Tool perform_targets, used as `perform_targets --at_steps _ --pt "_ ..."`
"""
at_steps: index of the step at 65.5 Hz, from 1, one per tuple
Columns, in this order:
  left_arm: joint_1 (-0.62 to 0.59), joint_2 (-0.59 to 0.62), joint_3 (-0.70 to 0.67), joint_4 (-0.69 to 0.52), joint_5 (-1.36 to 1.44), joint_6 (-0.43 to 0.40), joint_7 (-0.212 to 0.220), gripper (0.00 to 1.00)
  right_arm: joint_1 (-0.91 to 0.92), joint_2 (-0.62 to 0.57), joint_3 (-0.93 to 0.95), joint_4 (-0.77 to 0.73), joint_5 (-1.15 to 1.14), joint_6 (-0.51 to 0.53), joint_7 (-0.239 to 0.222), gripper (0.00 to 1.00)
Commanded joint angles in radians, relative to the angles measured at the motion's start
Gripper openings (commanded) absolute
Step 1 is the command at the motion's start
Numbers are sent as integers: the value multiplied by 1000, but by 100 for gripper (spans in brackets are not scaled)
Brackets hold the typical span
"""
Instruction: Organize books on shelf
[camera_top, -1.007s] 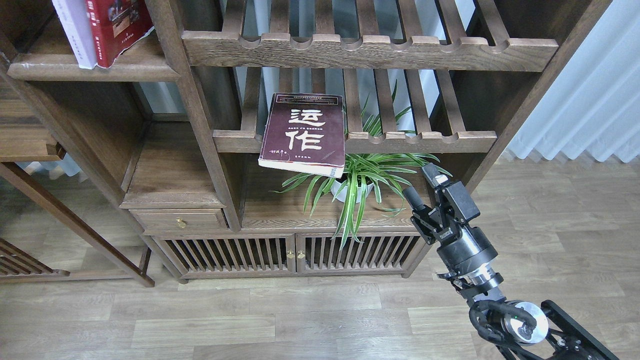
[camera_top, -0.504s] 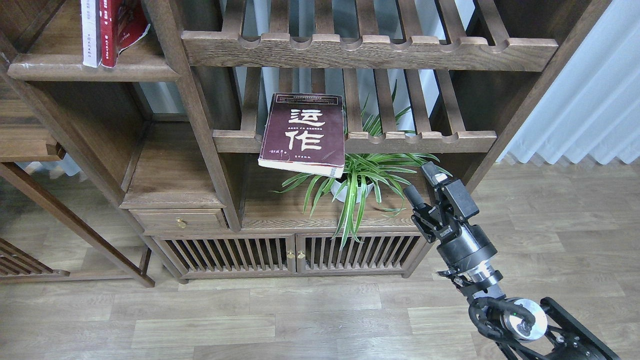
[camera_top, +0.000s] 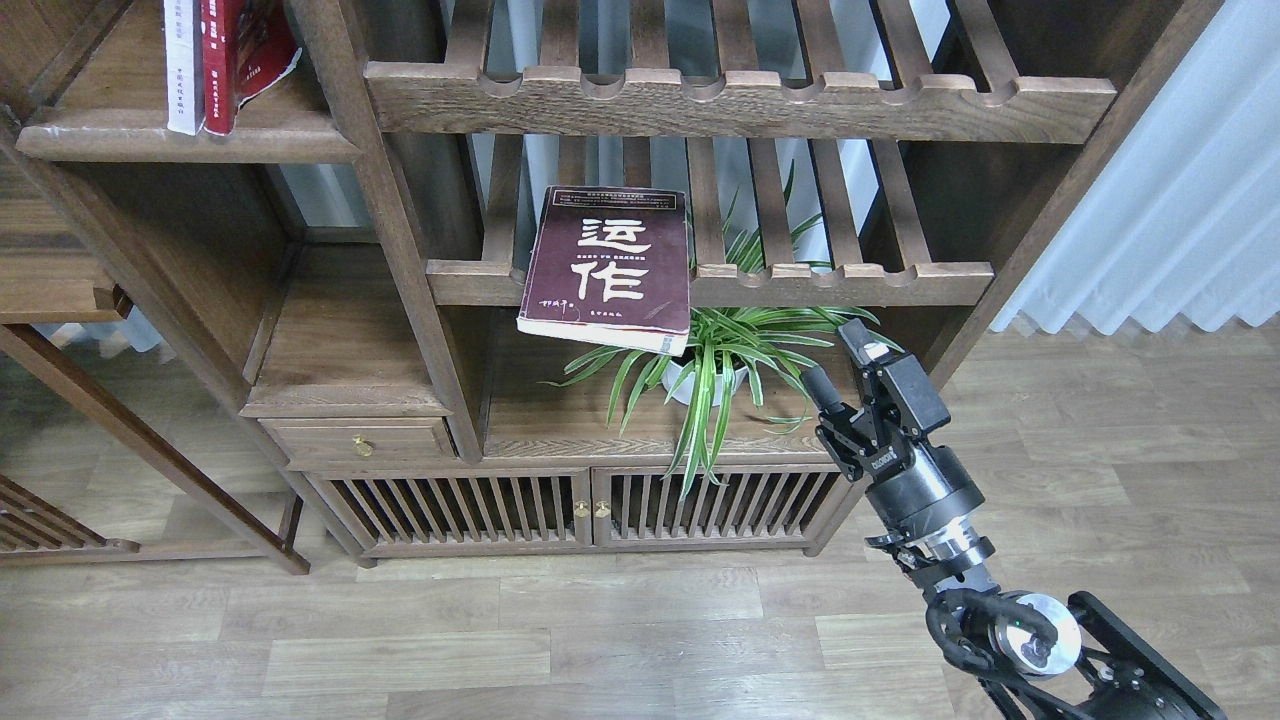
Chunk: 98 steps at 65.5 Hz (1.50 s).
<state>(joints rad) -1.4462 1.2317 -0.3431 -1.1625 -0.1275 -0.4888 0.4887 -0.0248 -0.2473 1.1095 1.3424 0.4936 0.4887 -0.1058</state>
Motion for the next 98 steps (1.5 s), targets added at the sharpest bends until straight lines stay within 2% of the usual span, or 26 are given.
perform_targets --at_steps 1,11,39,46,67,73,77,95,98 --pt "45 31 -5 -52 -47 0 0 84 0 26 1 0 -1 0 0 99" --pt "82 34 -7 -100 -67 0 0 84 0 36 3 1 -9 0 0 99" --pt "175 34 -7 -135 -130 0 0 88 -15 52 -11 1 -33 0 0 99" --pt "227 34 -10 -187 -129 0 0 88 -15 49 -5 -9 -93 0 0 99" --pt "311 -37 -74 -204 -129 0 0 88 -17 66 -33 -45 -167 0 -3 99" --pt "366 -67 -148 -206 -123 0 0 88 -38 88 -19 -58 -237 0 -2 99" --pt "452 -107 -229 -197 -118 0 0 88 -56 92 -13 -58 -270 0 0 99" --pt "937 -336 -723 -200 35 0 0 89 -113 148 -14 -57 -345 0 -2 99" --pt "987 -369 -764 -203 46 0 0 89 -113 155 -14 -60 -359 0 -2 99"
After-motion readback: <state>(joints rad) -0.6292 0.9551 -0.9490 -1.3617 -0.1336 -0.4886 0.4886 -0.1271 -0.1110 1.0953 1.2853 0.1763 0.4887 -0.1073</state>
